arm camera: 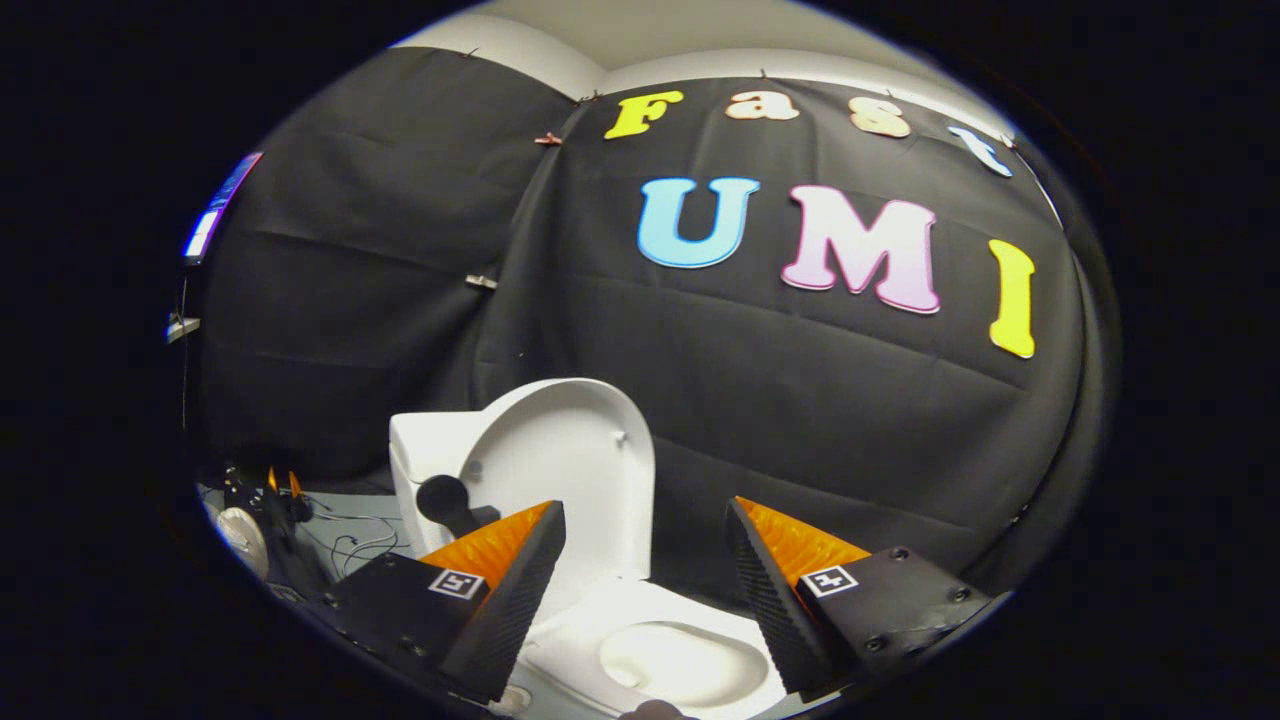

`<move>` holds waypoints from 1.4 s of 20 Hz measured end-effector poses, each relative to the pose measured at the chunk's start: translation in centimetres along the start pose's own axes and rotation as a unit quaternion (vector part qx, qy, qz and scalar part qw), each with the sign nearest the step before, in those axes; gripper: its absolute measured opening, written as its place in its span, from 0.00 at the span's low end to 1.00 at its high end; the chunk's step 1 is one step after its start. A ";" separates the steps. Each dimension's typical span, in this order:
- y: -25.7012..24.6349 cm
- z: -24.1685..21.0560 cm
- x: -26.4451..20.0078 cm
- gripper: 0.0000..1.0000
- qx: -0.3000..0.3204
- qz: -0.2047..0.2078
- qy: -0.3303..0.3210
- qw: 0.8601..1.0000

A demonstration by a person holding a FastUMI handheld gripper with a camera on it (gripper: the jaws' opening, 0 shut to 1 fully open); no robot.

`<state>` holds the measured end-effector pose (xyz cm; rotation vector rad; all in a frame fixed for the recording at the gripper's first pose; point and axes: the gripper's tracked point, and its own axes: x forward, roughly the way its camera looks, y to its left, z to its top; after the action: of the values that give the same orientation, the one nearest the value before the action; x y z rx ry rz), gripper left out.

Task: Open the toilet lid.

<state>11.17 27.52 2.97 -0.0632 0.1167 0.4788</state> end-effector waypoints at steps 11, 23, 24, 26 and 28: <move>-16.1 -1.6 -12.0 0.99 0.009 -0.165 -0.037 0.986; -21.1 -6.1 -18.6 0.99 0.072 -0.233 -0.038 0.969; -21.5 -6.2 -18.7 0.99 0.081 -0.236 -0.037 0.968; -21.5 -6.8 -18.7 0.99 0.099 -0.235 -0.034 0.966; -21.2 -7.5 -18.7 0.99 0.107 -0.231 -0.027 0.967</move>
<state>3.84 -0.46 -1.37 0.1339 0.0961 -0.0008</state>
